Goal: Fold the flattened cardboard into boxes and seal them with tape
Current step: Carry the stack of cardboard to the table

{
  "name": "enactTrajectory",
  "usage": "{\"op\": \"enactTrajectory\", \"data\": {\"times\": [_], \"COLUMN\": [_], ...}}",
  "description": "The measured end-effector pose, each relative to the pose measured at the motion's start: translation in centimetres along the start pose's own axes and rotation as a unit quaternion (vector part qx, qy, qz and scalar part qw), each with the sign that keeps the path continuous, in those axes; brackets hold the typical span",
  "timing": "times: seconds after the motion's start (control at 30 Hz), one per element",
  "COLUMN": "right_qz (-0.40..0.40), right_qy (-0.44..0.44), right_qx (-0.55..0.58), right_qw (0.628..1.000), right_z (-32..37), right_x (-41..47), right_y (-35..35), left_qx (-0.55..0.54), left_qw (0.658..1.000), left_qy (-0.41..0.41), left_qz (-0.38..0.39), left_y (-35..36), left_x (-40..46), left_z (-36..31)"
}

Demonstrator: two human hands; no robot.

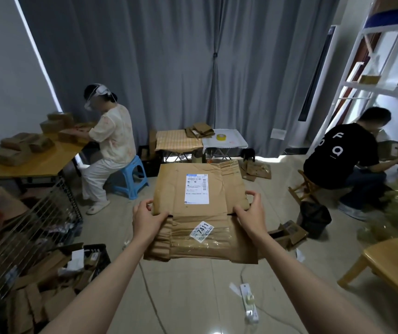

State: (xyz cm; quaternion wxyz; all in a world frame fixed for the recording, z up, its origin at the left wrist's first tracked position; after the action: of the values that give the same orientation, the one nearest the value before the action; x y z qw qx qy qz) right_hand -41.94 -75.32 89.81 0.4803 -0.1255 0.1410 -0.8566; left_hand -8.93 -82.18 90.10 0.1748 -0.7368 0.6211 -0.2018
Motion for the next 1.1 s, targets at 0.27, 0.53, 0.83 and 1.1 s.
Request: {"op": "enactTrajectory", "data": {"times": [0.27,0.53,0.83,1.1], "right_qz": [0.007,0.017,0.012,-0.008], "right_qy": [-0.014,-0.015,-0.017,-0.017], "right_qx": [0.01,0.004,0.003,0.002], "right_qw": [1.0,1.0,1.0,1.0], "right_z": [0.1,0.6,3.1,5.5], "right_x": [15.4,27.7,44.3,57.4], "right_y": [2.8,9.3,20.0,26.0], "left_qx": [-0.003,0.006,0.009,0.009], "left_qw": [1.0,1.0,1.0,1.0], "left_qy": [-0.017,-0.02,-0.011,-0.003], "left_qz": [-0.001,-0.014,-0.016,0.007], "left_y": [7.0,10.2,13.0,16.6], "left_x": [13.0,25.4,45.7,61.3], "left_z": [-2.1,-2.6,-2.0,-3.2]}}
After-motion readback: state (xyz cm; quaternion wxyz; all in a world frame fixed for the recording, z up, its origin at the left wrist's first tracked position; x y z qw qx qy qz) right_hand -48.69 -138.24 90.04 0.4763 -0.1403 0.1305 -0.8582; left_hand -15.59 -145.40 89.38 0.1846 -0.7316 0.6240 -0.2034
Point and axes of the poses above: each hand's wrist, its own x-axis towards the middle knuckle, its own y-axis out of the palm, z = x × y, the point moved 8 cm from there along x, towards the middle knuckle
